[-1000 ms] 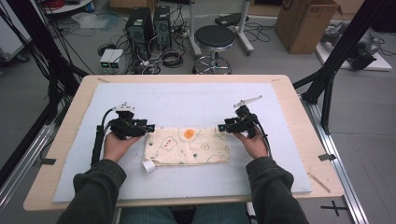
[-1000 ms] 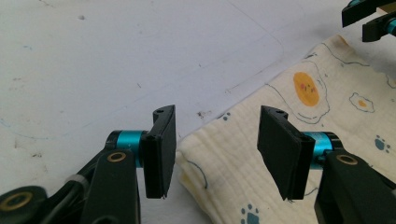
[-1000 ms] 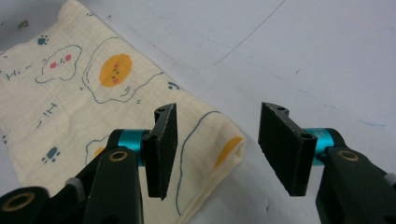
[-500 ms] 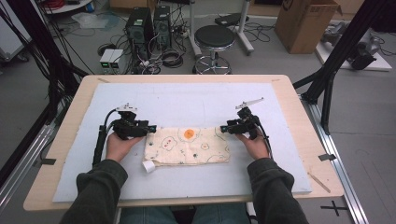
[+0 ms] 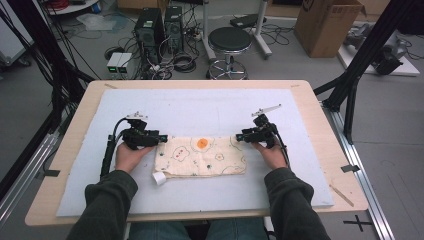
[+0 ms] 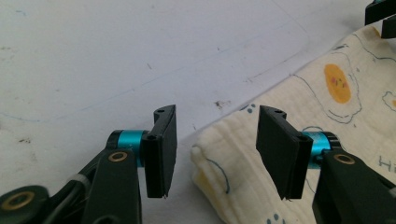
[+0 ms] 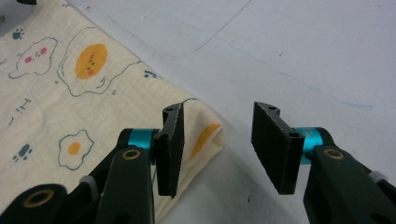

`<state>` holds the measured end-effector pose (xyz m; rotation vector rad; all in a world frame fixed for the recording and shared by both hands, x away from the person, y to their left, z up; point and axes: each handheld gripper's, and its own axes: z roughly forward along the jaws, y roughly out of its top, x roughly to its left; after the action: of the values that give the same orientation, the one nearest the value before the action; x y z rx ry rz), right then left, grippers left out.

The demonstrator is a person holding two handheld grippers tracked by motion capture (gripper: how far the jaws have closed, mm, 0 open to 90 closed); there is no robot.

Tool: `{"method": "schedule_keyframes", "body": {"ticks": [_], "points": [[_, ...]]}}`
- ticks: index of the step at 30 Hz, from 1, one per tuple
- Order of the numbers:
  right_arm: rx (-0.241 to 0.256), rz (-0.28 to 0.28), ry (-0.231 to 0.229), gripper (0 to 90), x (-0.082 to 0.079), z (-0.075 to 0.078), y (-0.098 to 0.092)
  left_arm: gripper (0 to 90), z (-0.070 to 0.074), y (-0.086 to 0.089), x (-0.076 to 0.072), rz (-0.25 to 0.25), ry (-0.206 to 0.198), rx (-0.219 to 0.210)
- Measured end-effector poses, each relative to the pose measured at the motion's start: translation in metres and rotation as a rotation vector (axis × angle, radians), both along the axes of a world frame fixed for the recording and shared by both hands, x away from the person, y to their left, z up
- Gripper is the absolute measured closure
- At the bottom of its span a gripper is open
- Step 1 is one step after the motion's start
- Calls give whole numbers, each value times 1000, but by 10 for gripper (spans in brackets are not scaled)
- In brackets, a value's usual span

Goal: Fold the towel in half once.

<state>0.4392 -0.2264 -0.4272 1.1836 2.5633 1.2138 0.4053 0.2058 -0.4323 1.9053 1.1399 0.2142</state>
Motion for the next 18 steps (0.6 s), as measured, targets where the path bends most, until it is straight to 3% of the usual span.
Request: {"method": "schedule_keyframes", "body": {"ticks": [11, 15, 18], "points": [[2, -1, 31, 567, 9, -2, 7, 550, -4, 2, 4, 44, 24, -23], [3, 1, 49, 572, 10, -5, 9, 545, -8, 1, 5, 34, 52, -11], [7, 4, 57, 600, 11, -7, 11, 597, -10, -2, 6, 17, 59, -7]]}}
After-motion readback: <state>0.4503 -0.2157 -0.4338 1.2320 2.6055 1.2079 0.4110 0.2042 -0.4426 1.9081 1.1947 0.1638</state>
